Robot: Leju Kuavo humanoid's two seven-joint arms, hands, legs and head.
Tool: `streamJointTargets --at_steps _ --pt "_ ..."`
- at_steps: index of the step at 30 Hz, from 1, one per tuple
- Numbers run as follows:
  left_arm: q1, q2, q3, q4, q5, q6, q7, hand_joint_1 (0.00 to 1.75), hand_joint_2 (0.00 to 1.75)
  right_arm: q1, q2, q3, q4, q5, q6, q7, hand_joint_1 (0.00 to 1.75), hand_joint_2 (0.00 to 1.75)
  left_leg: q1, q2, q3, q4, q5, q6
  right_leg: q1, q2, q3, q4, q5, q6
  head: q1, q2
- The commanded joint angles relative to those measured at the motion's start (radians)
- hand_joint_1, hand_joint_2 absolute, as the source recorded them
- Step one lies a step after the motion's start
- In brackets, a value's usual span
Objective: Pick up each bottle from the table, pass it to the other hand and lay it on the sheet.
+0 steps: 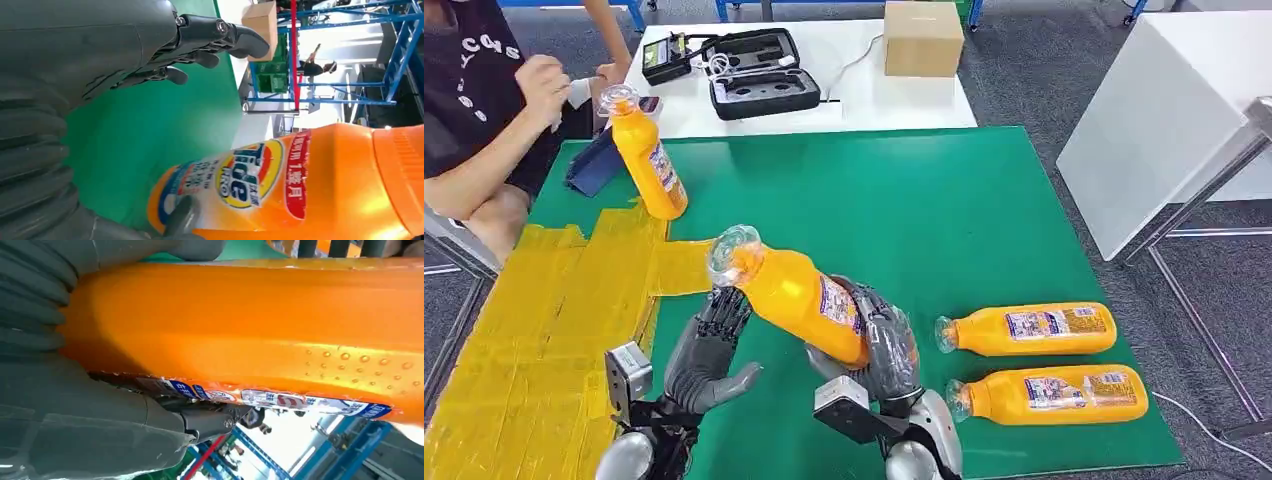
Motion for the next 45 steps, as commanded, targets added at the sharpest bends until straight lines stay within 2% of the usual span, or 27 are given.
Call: streamJointTargets --at_steps 1,2,6,7,10,19,20,26,27,33,37,38,39,43,45 --pt "-0.066 0.035 -0.04 0.094 0.016 0.007 0.003 0.0 1.75 -0.105 0.019 0.134 0.247 0.022 0.008 -0.004 1.75 1.75 0.0 0.004 0.004 -0.002 -0.001 -0.001 0.001 0.002 0.003 -0.002 0.0 0.0 0.0 0.0" --pt "-0.069 0.035 -0.04 0.097 0.017 0.009 0.003 0.0 1.75 -0.111 0.023 0.149 0.263 0.025 0.009 -0.004 1.75 1.75 0.001 0.007 0.006 -0.002 -0.001 -0.001 0.001 0.004 0.005 -0.003 0.0 -0.001 0.0 0.0" --pt "-0.079 0.034 -0.037 0.111 0.02 0.016 0.002 0.0 1.75 -0.139 0.042 0.266 0.357 0.06 0.008 0.003 1.75 1.75 0.0 0.005 0.003 -0.002 0.0 -0.001 0.001 0.002 0.002 -0.002 0.0 -0.001 0.0 0.0" --pt "-0.083 0.033 -0.037 0.115 0.021 0.017 0.002 0.0 1.75 -0.166 0.025 0.302 0.4 0.065 0.002 0.021 1.75 1.75 0.001 0.005 0.004 -0.002 -0.001 -0.001 0.001 0.002 0.004 -0.002 0.0 -0.001 0.001 0.0" --pt "-0.076 0.036 -0.032 0.106 0.023 0.025 0.0 0.0 1.75 -0.198 0.009 0.328 0.477 0.037 -0.001 0.005 1.75 1.75 0.001 0.006 0.006 -0.003 -0.001 -0.001 0.001 0.003 0.005 -0.003 0.0 0.0 0.001 0.0" --pt "-0.061 0.024 -0.004 0.08 0.036 0.037 -0.006 0.0 1.75 -0.212 0.002 0.349 0.53 0.04 0.014 0.035 1.75 1.75 0.001 0.003 0.004 -0.001 -0.001 -0.001 0.001 -0.001 0.004 -0.003 -0.001 0.0 0.0 0.0" --pt "-0.058 0.013 0.009 0.074 0.047 0.046 -0.009 1.64 1.75 -0.21 0.001 0.347 0.53 0.041 0.013 0.039 1.75 1.75 0.001 0.003 0.002 -0.001 0.0 0.0 0.001 -0.001 0.001 -0.002 0.0 0.0 0.0 0.0" --pt "-0.059 0.011 0.01 0.069 0.048 0.047 -0.008 1.64 1.75 -0.209 0.0 0.348 0.529 0.041 0.013 0.039 1.75 1.75 0.001 0.002 0.003 -0.001 -0.001 -0.001 0.001 -0.002 0.002 -0.002 -0.001 0.0 0.0 0.0" --pt "-0.058 0.01 0.014 0.069 0.05 0.049 -0.008 1.75 1.75 -0.208 0.0 0.346 0.527 0.041 0.012 0.041 1.75 1.75 0.001 0.002 0.003 -0.001 -0.001 -0.001 0.001 -0.003 0.003 -0.003 -0.001 0.0 0.0 0.0" --pt "-0.055 -0.001 0.041 0.066 0.06 0.064 -0.008 1.75 1.75 -0.194 -0.003 0.322 0.505 0.037 -0.008 0.04 1.75 1.75 0.001 0.002 0.0 -0.001 0.0 0.0 0.0 -0.002 -0.001 -0.001 -0.001 0.0 0.0 0.0" --pt "-0.05 -0.007 0.045 0.066 0.061 0.074 -0.012 1.75 1.75 -0.177 0.006 0.285 0.474 0.001 -0.043 0.024 1.75 1.75 0.001 0.002 0.003 -0.001 -0.001 -0.001 0.001 -0.003 0.003 -0.002 -0.001 0.0 0.0 0.0" --pt "-0.046 -0.005 0.045 0.059 0.05 0.088 -0.018 1.75 1.75 -0.168 0.009 0.272 0.459 -0.028 -0.047 0.005 0.3 1.75 0.001 0.001 0.001 -0.001 0.0 0.0 0.001 -0.002 0.001 -0.002 -0.001 0.0 0.0 0.0" --pt "-0.043 -0.003 0.049 0.047 0.019 0.12 -0.032 1.75 1.75 -0.154 0.01 0.256 0.425 -0.062 -0.057 -0.019 0.0 1.75 0.001 0.001 0.002 -0.001 -0.001 -0.001 0.001 -0.003 0.002 -0.002 -0.001 0.0 0.0 0.0" --pt "-0.039 -0.003 0.063 0.01 -0.034 0.175 -0.04 1.75 1.75 -0.127 -0.004 0.249 0.346 -0.071 -0.066 -0.023 0.0 1.75 0.001 0.002 0.0 0.0 -0.001 0.0 0.001 -0.002 0.0 -0.001 -0.001 0.0 0.0 0.0" --pt "-0.046 -0.005 0.078 -0.016 -0.173 0.31 -0.057 1.75 1.75 -0.099 -0.003 0.218 0.275 -0.101 -0.091 -0.036 0.0 1.75 0.001 0.003 0.002 0.0 -0.002 -0.001 0.001 -0.002 0.002 -0.001 -0.002 0.0 0.0 0.0"
